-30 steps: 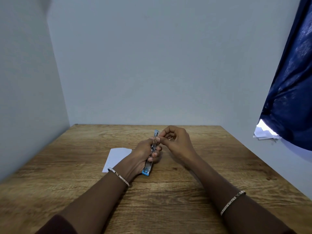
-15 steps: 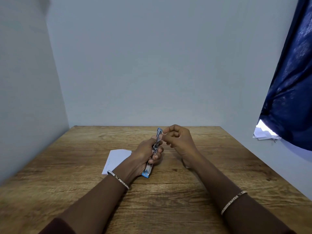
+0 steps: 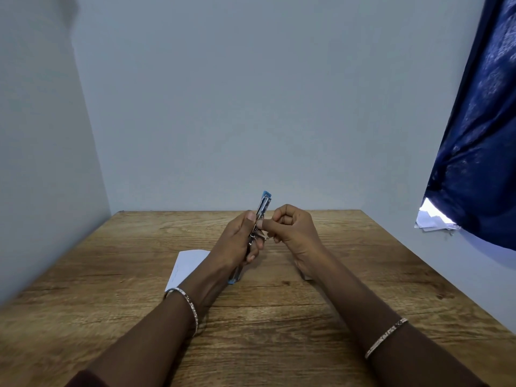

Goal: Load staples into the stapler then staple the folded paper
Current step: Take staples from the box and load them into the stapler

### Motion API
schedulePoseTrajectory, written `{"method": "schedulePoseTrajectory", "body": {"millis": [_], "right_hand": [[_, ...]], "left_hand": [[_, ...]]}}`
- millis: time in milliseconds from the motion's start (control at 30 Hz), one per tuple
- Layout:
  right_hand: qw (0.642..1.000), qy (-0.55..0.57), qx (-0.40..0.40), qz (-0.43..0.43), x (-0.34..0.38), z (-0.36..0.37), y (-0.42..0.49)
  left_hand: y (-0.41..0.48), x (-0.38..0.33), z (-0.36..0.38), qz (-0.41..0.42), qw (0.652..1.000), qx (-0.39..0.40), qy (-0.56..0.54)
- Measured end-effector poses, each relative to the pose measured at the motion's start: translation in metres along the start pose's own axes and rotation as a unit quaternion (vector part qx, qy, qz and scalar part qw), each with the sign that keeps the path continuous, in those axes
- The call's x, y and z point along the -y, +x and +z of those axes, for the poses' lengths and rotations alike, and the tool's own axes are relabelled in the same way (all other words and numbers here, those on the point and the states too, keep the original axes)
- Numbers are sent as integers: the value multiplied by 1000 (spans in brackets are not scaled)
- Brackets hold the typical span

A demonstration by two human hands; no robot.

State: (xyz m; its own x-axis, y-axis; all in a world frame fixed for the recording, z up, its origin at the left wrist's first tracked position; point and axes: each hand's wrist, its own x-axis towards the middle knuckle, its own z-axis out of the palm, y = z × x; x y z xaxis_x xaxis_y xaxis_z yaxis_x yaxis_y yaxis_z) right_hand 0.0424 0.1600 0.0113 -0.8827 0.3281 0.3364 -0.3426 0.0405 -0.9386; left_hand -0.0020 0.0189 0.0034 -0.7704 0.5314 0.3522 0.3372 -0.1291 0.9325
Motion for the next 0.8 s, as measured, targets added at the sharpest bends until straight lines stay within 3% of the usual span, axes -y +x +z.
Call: {"method": "schedulePoseTrajectory", "body": {"millis": [400,600,800], "right_hand": [[996,-65,-46,-43,2,6,-6],[983,-154,-51,-82,5,9,-10],[981,-173,-54,-71,8,6,-8]], "left_hand": [[1,6,0,-48,997,9,-54],[2,8,-3,-57,997,6,-51],[2,8,-2,-71,997,5,-28]]}}
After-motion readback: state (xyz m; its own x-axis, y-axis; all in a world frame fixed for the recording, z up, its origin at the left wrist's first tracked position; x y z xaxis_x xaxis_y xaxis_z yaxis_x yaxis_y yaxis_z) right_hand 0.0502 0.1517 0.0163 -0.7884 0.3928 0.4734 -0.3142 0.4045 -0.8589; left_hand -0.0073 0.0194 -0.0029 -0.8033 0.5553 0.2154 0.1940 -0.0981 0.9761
